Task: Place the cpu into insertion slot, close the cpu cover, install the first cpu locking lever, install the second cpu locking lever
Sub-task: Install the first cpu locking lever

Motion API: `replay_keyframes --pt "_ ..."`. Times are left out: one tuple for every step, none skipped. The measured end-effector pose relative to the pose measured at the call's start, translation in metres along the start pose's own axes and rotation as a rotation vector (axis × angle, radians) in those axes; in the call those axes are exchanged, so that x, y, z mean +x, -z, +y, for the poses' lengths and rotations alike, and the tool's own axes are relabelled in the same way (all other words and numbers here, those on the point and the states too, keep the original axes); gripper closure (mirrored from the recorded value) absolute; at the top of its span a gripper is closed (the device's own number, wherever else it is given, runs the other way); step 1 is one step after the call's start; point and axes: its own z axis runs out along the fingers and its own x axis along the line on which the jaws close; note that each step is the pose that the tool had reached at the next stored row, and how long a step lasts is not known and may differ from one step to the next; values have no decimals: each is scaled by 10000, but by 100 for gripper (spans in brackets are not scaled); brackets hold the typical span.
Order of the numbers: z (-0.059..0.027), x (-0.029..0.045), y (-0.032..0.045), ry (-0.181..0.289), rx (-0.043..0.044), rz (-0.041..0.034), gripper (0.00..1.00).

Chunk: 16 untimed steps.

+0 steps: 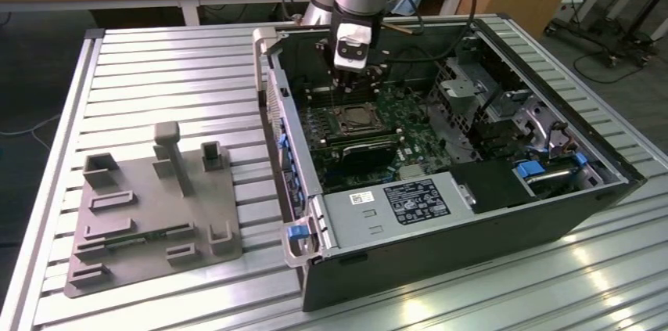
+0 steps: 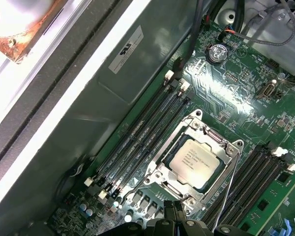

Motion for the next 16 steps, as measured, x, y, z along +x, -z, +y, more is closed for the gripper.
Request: replay_keyframes --pt "0 0 0 0 0 0 90" --pt "0 0 0 1 1 0 90" --pt "0 0 0 10 0 0 90" --pt "0 0 0 56 0 2 90" --pt "-1 1 0 168 2 4 90" --pt "-1 1 0 314 3 7 90" --pt "-2 1 -1 508 5 11 90" --pt "-2 1 -2 685 7 14 90" --pt "-2 1 -3 867 8 18 90" --pt "-2 1 -4 1046 9 22 90" --pt "-1 1 -5 1227 11 26 90" --pt "-1 1 -5 1406 13 30 90" --pt "-1 1 -5 1585 15 34 90" --pt "-2 1 -5 1757 16 37 90" --pt "-2 1 -5 1910 17 40 90" --pt "-2 1 -5 2030 17 43 90"
